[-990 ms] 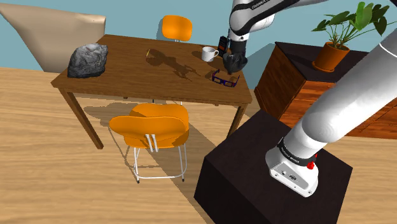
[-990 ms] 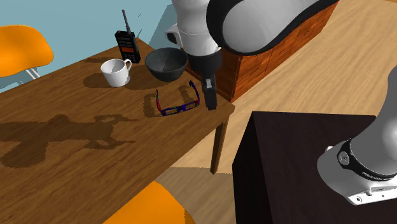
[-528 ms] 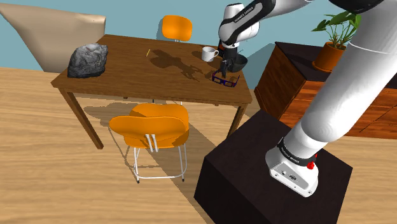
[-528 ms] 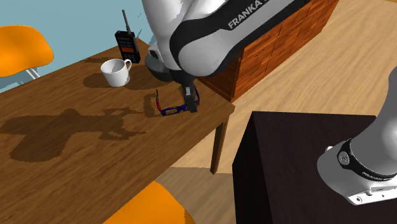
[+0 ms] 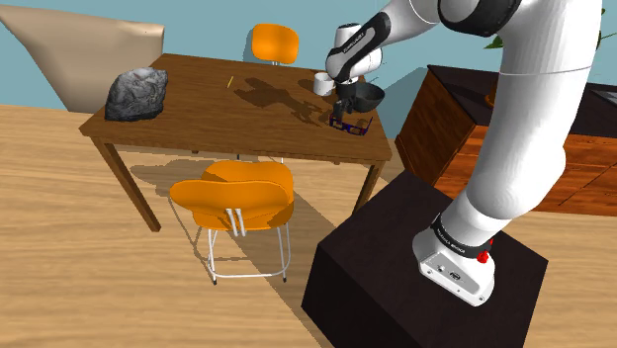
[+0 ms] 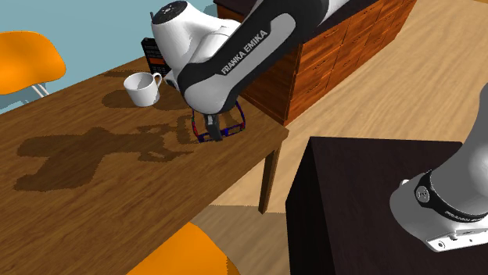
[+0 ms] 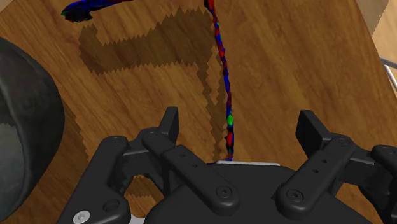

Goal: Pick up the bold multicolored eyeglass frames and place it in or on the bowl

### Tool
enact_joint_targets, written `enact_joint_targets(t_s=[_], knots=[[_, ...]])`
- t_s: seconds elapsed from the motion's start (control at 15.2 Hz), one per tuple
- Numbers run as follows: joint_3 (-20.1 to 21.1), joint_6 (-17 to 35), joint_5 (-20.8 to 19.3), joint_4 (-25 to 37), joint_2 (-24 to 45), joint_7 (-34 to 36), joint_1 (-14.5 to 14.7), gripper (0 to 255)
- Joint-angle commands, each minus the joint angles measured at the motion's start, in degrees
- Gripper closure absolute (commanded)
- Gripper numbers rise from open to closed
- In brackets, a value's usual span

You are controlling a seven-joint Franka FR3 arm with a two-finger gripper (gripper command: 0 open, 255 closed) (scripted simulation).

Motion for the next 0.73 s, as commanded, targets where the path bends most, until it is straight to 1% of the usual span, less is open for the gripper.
enact_joint_targets(t_s=[0.0,0.4,0.66], knots=[[0.07,1.14,0.14,0.61,1.68,-0.42,-0.35,0],[0.23,4.61,0.44,-0.03,4.49,-0.63,-0.88,0],[0.23,4.6,0.44,-0.01,4.5,-0.63,-0.88,0]])
